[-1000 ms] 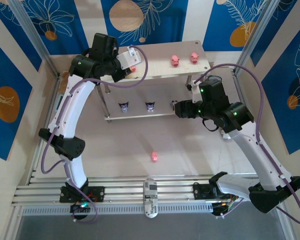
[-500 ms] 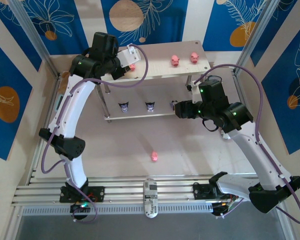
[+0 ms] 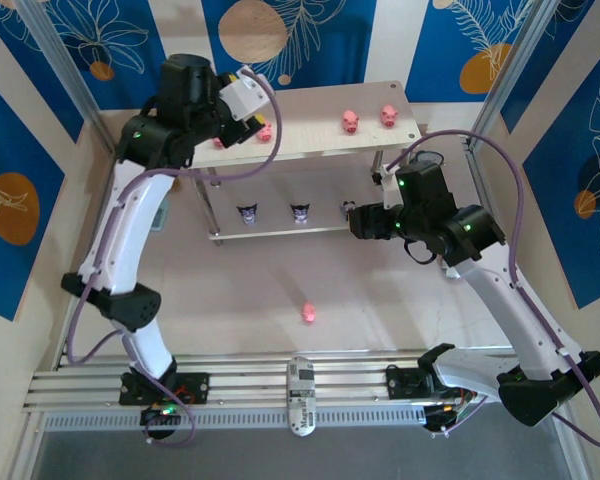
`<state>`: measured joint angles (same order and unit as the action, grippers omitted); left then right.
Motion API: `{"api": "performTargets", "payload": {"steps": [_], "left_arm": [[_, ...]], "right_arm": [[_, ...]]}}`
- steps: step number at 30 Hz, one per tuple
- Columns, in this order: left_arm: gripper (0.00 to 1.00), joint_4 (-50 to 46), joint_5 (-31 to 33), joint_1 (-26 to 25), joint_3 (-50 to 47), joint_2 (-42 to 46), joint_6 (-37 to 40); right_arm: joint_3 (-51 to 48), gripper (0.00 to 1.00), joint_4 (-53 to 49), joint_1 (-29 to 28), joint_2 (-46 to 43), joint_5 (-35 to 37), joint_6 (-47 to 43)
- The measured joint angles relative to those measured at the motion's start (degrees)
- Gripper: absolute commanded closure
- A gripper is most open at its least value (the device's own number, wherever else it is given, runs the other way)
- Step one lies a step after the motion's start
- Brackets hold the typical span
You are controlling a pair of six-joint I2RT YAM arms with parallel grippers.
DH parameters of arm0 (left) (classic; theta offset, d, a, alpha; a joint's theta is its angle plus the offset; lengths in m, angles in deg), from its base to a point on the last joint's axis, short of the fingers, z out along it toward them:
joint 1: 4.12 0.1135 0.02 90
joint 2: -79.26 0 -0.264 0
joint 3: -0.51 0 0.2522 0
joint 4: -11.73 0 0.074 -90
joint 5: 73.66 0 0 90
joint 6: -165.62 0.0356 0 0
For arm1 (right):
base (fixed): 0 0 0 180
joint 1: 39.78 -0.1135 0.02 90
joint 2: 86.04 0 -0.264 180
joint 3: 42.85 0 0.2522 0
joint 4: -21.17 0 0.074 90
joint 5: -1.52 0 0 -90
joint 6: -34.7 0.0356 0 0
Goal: Place and organize the plastic toys onto the shelf
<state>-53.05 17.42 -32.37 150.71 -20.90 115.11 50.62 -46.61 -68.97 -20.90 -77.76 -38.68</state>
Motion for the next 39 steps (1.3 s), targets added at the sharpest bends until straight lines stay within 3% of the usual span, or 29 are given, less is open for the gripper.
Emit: {"api": "performTargets", "payload": {"steps": [6,11,16,20,27,39], "left_arm": [[0.45,2.10,3.13,-4.85,-2.29,10.36,-7.30],[0.60,2.84,13.66,-17.35,-22.88,22.43,-16.79],[0.63,0.07,20.04,-21.11,-46.38,31.19,-32.13],[0.64,-3.89,21.33,-24.50,-59.58,36.94,-42.62],[0.64,-5.05,21.29,-25.46,-68.13,43.25,-52.65],[0.60,-4.66,21.73,-25.46,-73.44,49.18,-54.62]], "right_arm": [[-2.86,0.34,-2.36,-4.09,-0.02,-0.26,1.03],[-10.67,0.34,-3.45,-11.30,0.11,-0.17,5.97],[-17.31,0.34,-3.78,-18.95,1.05,0.66,12.76],[-21.42,0.34,-3.17,-23.21,4.44,1.11,17.44],[-23.15,0.34,1.20,-27.69,14.40,2.08,22.82],[-16.13,0.38,8.22,-28.70,32.39,2.69,26.21]]}}
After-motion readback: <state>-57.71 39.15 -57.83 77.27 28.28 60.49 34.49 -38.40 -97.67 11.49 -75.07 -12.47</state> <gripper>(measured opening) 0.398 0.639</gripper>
